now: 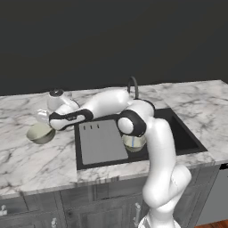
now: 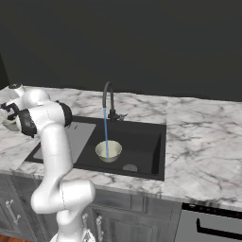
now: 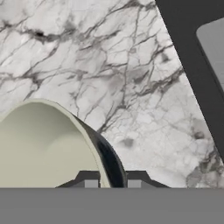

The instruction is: Rinse each bowl for a few seconds and place them down in the sink or on the counter.

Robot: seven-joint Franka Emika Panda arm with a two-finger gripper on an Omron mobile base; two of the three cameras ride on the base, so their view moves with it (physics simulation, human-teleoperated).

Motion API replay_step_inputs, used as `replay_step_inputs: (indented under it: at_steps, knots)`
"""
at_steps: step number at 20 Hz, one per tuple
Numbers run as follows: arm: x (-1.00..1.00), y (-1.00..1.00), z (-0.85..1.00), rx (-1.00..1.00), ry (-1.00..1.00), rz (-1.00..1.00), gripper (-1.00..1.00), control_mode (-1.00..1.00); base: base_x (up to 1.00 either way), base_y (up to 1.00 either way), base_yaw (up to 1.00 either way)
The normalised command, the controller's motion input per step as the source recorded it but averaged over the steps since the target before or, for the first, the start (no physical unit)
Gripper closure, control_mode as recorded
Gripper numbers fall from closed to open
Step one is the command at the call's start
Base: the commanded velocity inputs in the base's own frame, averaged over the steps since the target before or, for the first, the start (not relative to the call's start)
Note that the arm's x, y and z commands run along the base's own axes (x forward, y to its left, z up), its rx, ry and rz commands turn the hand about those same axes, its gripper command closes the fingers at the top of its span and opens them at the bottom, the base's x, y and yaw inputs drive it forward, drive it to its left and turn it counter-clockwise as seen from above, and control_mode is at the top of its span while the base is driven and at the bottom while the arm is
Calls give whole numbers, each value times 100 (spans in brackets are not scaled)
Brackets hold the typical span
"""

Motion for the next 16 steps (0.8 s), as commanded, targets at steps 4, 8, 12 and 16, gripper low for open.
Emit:
replay_step_inputs:
  at_steps: [4,8,12,16]
  knots:
    - [-24,-49,20,5,-7,0,100,-100,0,0,0]
    - [-22,-49,18,5,-8,0,100,-100,0,0,0]
    - [-21,-49,19,5,-7,0,100,-100,0,0,0]
    - [-20,-47,29,9,-1,0,100,-100,0,0,0]
